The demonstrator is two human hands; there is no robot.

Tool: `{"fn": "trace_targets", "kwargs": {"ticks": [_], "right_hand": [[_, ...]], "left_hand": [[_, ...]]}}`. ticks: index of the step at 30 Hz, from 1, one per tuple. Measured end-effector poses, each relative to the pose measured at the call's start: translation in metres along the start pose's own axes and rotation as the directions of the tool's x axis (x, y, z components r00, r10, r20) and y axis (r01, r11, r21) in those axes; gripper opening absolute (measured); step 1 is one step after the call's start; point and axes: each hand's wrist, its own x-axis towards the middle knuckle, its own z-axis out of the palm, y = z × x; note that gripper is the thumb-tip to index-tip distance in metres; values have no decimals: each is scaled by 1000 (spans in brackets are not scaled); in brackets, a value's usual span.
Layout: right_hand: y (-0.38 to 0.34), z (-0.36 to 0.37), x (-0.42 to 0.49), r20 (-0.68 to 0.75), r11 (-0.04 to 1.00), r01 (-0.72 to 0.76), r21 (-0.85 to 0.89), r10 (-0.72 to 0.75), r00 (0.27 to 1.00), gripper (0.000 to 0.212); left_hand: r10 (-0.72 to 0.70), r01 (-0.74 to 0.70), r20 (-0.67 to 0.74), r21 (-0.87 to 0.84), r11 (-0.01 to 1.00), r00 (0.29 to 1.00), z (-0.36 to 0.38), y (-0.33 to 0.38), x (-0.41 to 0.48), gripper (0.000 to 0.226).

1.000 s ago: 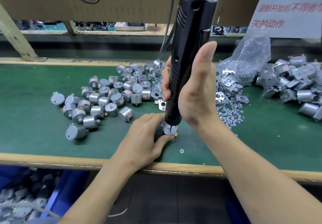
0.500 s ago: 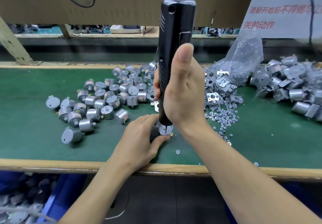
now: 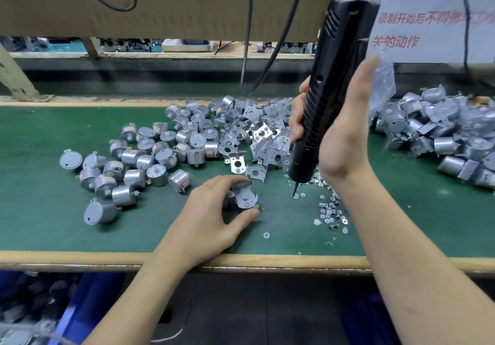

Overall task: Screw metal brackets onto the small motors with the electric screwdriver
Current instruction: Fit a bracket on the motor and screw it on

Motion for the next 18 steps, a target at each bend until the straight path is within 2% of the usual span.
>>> {"fn": "trace_targets", "kwargs": {"ticks": [6,12,18], "right_hand": [[9,-16,-4,-20,999,-23,-41,22,1000,80],[12,-19,-4,-48,999,-18,-28,17,999,75],[13,-20,-1,-45,999,-21,-43,19,999,79]], "left_hand": [[-91,91,-1,-61,994,996,0,-2,2,37],[-120,121,15,-103,987,993,1,-5,3,33],[-133,134,15,-118,984,991,0,-4,3,31]]}}
